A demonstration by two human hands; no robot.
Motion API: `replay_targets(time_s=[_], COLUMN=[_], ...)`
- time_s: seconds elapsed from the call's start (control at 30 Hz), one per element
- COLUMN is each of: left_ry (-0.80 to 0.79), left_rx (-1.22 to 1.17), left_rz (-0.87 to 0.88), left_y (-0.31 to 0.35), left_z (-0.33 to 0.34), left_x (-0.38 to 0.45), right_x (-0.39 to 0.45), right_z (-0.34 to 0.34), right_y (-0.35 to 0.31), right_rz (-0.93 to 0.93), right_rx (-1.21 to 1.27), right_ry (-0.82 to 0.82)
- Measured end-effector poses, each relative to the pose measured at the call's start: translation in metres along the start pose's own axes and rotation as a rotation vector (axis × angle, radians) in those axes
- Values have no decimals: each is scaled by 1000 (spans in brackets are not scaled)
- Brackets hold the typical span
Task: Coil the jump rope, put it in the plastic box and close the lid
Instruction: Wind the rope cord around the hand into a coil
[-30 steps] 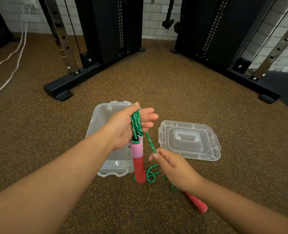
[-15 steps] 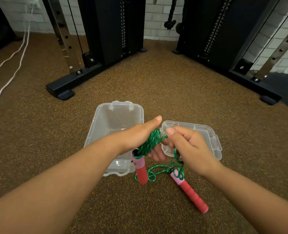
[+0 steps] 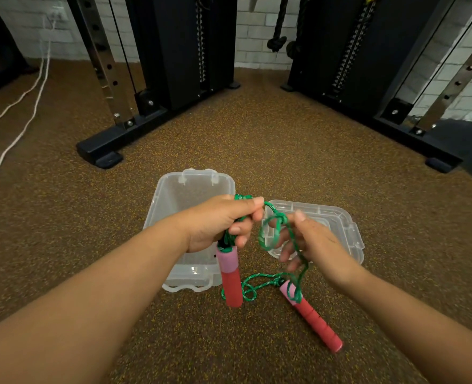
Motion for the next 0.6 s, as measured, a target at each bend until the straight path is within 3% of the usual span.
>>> replay_targets(time_s=[0.07,0.23,0.47,0.6], left_ry=[53,86,190,247], left_rx=[-43,-57,-137,-188], left_rz=[8,2,26,46], left_y=[1,-1,2,4], left_z=[-4,-6,-10,-18], left_x=[1,1,3,3], right_x=[-2,-5,0,6], right_z=[-2,-9,-27,-37], right_y=[10,34,68,89], right_rz=[-64,-184,-109,88], right_rx=[-68,-169,-271,-654], right_ry=[13,226,272,126])
Point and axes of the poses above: each hand's wrist, its own x-axis towards the middle knuckle, its own z-axis out of the palm, y = z × x, the point moved 3 cm from there along x, towards the middle knuckle, and after that the axes turned 11 degrees about z, right-handed, at the moved point
